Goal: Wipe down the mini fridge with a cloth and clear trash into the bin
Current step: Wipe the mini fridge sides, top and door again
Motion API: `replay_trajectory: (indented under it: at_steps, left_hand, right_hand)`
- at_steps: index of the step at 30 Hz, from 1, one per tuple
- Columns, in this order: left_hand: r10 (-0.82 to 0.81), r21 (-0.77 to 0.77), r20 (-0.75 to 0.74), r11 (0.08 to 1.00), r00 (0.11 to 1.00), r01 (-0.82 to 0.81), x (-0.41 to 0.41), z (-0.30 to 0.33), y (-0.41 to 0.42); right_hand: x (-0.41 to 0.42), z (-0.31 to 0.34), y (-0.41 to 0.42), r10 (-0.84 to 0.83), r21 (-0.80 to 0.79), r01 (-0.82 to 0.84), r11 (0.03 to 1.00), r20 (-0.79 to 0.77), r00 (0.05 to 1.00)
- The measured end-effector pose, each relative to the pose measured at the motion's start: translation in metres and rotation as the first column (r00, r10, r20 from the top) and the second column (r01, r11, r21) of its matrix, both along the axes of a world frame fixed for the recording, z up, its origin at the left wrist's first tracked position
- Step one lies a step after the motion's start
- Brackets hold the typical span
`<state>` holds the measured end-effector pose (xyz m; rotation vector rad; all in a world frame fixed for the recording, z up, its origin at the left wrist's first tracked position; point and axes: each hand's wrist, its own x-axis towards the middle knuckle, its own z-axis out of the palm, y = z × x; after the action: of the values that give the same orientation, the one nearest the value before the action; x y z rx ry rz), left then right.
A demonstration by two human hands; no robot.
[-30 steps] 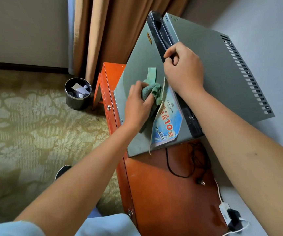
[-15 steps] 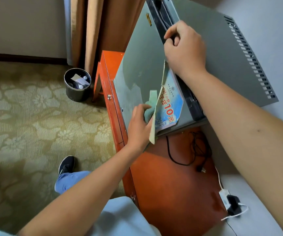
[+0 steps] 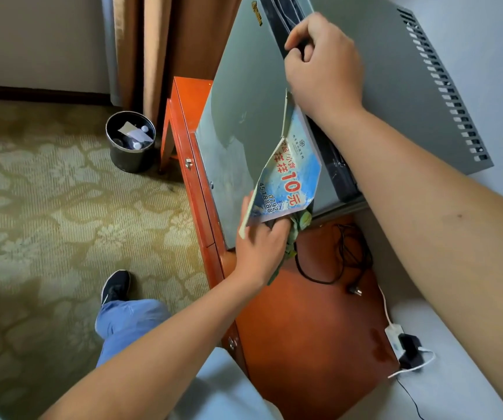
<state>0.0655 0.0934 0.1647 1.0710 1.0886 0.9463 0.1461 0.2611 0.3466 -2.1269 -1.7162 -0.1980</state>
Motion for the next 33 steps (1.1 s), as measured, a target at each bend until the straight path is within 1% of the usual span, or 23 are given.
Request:
replay_trajectory:
  at_steps: [1,2,3,4,5,6,7,9,11,13,16,18,19,22,23,25,26,27,28,29,31,32,33]
  left_hand:
    - [-0.001,-0.027,-0.053,1.000,0.999,-0.001,-0.001,-0.006,0.000]
    - [0.008,-0.050,-0.057,0.999,0.998,-0.011,-0.004,-0.006,0.002]
    - [0.006,-0.037,-0.044,0.999,0.999,-0.008,-0.006,-0.010,0.003]
    - [0.017,-0.028,0.004,0.999,1.000,-0.017,-0.008,-0.012,0.005]
    - [0.023,0.007,-0.011,1.000,1.000,-0.023,-0.009,-0.017,0.009]
    - [0.025,0.002,-0.041,1.000,0.999,-0.025,-0.010,-0.022,0.013]
    - [0.023,-0.049,-0.101,0.998,0.995,-0.028,-0.012,-0.027,0.018]
    - [0.001,-0.221,-0.161,0.975,0.987,-0.037,-0.017,-0.037,0.024]
    - [-0.035,-0.312,-0.163,0.950,0.986,-0.018,-0.022,-0.042,0.022]
    - [-0.026,-0.299,-0.122,0.954,0.992,-0.012,-0.025,-0.033,0.023]
    - [0.006,-0.183,-0.040,0.983,0.999,-0.013,-0.019,-0.006,0.044]
    - [0.010,-0.142,0.010,0.990,1.000,-0.008,-0.016,0.010,0.063]
    - [0.009,-0.119,0.003,0.993,1.000,-0.008,-0.016,0.014,0.071]
    - [0.028,-0.022,-0.120,0.999,0.992,-0.031,-0.017,0.000,0.081]
    - [0.027,-0.045,-0.140,0.998,0.990,-0.034,-0.019,-0.010,0.080]
    - [-0.008,-0.172,-0.165,0.985,0.986,-0.021,-0.023,-0.031,0.072]
    - [-0.051,-0.242,-0.181,0.970,0.982,0.006,-0.026,-0.040,0.067]
    - [-0.095,-0.297,-0.188,0.954,0.978,0.035,-0.028,-0.048,0.061]
    - [-0.144,-0.345,-0.190,0.936,0.971,0.071,-0.030,-0.054,0.054]
    - [-0.189,-0.346,-0.206,0.932,0.960,0.109,-0.032,-0.059,0.046]
    - [-0.223,-0.294,-0.228,0.944,0.948,0.151,-0.037,-0.059,0.038]
    - [-0.228,-0.258,-0.231,0.952,0.946,0.166,-0.038,-0.055,0.042]
    - [-0.204,-0.203,-0.208,0.966,0.957,0.161,-0.035,-0.052,0.053]
  right_hand:
    - [0.001,-0.001,0.000,-0.002,0.000,0.002,1.000,0.000,1.000]
    - [0.001,-0.001,0.001,-0.003,0.003,0.003,1.000,0.001,1.000]
    - [0.001,-0.001,0.001,-0.002,0.007,0.002,1.000,0.008,1.000]
    - [0.001,-0.002,0.000,0.000,0.009,0.000,1.000,0.019,1.000]
    - [0.001,-0.002,0.000,0.003,0.010,-0.004,1.000,0.030,1.000]
    - [0.001,-0.001,-0.001,0.006,0.010,-0.006,1.000,0.035,0.999]
    - [0.001,-0.001,-0.002,0.006,0.009,-0.006,1.000,0.036,0.999]
    - [-0.002,0.001,-0.003,0.005,-0.001,-0.005,1.000,0.027,1.000]
    - [-0.004,0.003,-0.004,0.010,-0.012,-0.010,1.000,0.015,1.000]
    - [-0.005,0.003,-0.005,0.001,-0.013,-0.001,1.000,0.020,1.000]
    - [-0.004,0.003,-0.006,-0.013,-0.019,0.013,1.000,0.027,1.000]
    - [-0.005,0.002,-0.005,-0.010,-0.024,0.011,1.000,0.035,0.999]
    - [-0.005,0.002,-0.005,-0.008,-0.024,0.009,1.000,0.040,0.999]
    - [-0.005,0.001,-0.005,-0.004,-0.015,0.005,1.000,0.041,0.999]
    - [-0.005,0.001,-0.006,-0.005,-0.013,0.006,1.000,0.045,0.999]
    - [-0.007,0.003,-0.007,-0.002,-0.022,0.004,1.000,0.068,0.998]
    - [-0.009,0.004,-0.008,0.005,-0.034,-0.002,0.999,0.085,0.996]
    - [-0.012,0.005,-0.009,0.013,-0.050,-0.007,0.999,0.113,0.994]
    - [-0.014,0.007,-0.011,0.018,-0.067,-0.006,0.998,0.175,0.984]
    - [-0.017,0.008,-0.014,0.023,-0.088,0.002,0.996,0.284,0.959]
    - [-0.027,0.005,-0.024,0.084,-0.137,-0.013,0.991,0.525,0.847]
    - [-0.035,0.000,-0.031,0.153,-0.173,-0.062,0.983,0.584,0.797]
    - [-0.044,-0.008,-0.039,0.233,-0.221,-0.121,0.968,0.602,0.764]
